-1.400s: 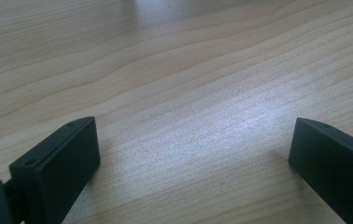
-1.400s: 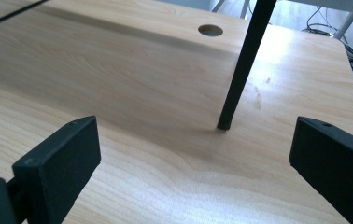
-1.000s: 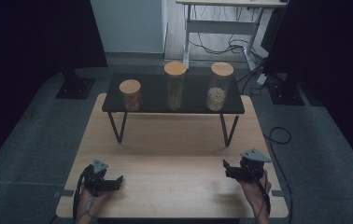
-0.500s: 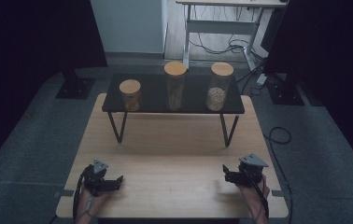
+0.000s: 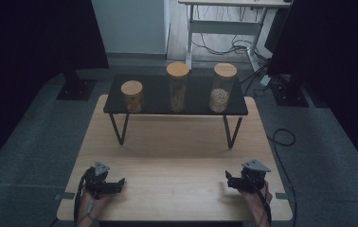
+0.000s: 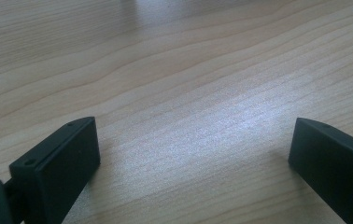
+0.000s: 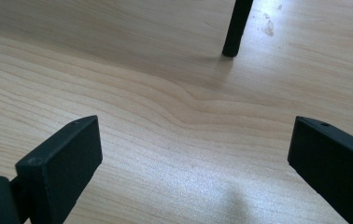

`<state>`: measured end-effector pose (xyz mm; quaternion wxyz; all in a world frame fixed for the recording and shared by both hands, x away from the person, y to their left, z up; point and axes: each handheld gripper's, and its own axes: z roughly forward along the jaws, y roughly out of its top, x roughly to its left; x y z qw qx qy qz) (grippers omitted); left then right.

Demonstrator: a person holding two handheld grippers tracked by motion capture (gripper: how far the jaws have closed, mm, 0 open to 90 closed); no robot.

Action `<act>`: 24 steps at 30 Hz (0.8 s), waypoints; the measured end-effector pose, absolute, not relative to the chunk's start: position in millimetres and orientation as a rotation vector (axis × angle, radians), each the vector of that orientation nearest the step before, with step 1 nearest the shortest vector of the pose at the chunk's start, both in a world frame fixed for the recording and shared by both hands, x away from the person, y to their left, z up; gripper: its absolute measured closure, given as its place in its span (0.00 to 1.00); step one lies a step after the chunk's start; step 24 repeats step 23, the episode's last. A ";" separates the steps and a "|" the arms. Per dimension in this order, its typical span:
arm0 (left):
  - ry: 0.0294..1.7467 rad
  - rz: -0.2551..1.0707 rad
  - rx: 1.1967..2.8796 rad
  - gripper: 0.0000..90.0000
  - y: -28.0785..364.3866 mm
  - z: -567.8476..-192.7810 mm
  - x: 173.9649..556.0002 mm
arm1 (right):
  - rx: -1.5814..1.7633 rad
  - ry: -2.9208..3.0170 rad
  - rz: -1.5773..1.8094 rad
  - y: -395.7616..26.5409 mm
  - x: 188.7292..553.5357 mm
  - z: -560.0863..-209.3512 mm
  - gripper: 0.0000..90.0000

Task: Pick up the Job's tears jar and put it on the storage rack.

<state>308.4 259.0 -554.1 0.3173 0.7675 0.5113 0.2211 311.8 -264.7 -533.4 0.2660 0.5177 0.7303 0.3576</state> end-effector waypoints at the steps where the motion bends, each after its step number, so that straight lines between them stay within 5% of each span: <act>1: 1.346 0.582 2.020 0.02 259.0 -554.1 308.4 | 1.400 1.974 0.964 -264.8 311.7 -534.3 0.03; 24: 1.345 0.582 2.021 0.02 259.0 -554.1 308.4 | 1.480 2.032 0.916 -266.5 312.5 -553.2 0.04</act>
